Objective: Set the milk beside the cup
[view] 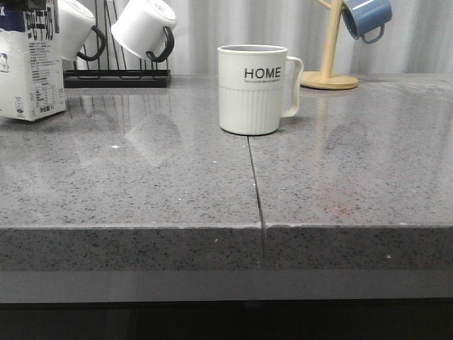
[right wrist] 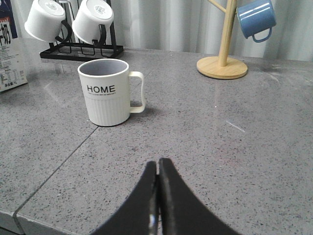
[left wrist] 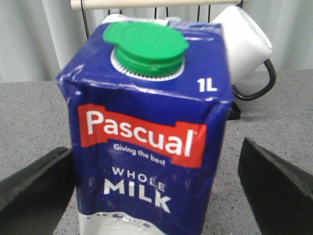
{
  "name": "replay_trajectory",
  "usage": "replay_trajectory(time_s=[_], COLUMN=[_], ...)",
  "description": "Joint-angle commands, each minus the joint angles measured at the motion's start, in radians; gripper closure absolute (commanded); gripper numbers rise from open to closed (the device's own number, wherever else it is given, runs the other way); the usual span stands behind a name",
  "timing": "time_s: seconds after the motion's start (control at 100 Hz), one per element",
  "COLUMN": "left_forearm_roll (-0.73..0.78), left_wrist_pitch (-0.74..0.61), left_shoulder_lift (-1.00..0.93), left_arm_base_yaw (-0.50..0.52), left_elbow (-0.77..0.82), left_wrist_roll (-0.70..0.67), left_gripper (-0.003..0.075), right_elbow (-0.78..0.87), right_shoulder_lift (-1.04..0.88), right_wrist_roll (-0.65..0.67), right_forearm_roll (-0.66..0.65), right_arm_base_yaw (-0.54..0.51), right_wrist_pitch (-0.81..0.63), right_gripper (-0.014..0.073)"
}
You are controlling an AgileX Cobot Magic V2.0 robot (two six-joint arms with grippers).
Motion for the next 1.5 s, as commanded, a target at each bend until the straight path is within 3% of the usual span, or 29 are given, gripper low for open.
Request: replay_trajectory(time_s=[0.0,0.1,0.22,0.31,0.54,1.16,1.49], left_forearm_roll=[-0.01,-0.01,-0.01,-0.01,-0.01,-0.027,-0.063], left_wrist_pitch=[-0.083,-0.088,-0.084,-0.084,-0.081,-0.193,-0.212], left_shoulder_lift=[-0.016,-0.005,-0.005,-0.012,-0.056,-0.001,0.096], left_arm_base_yaw=[0.003,0.005,0.005,0.005,-0.037,-0.362,-0.423], left_elbow=[-0.047,-0.047,-0.047,-0.047,-0.047,-0.121,-0.146], left_wrist_roll=[-0.01,-0.01,-0.01,-0.01,-0.01,-0.01,-0.01], left_gripper=[0.0076,0.0153,0.0316,0.0376,0.0377,0.0377,0.0377], right_elbow=[-0.026,-0.026,-0.026,-0.026,-0.026,-0.026,-0.026], right_shoulder_lift=[0.007,0.007,0.007,0.007,0.007,0.007,0.007], right_wrist_roll=[-0.002,-0.002,-0.002,-0.002,-0.002,-0.002,-0.002], right_forearm_roll=[-0.008,-0.008,-0.008,-0.008,-0.008,-0.008,-0.008], right_arm_base_yaw=[-0.002,-0.002,-0.002,-0.002,-0.002,-0.002,-0.002], right_wrist_pitch=[-0.073,-0.073,-0.073,-0.073,-0.074,-0.075,-0.075], right_gripper=[0.0652,0.0652,0.0652,0.0652,0.0652,0.0652,0.0652])
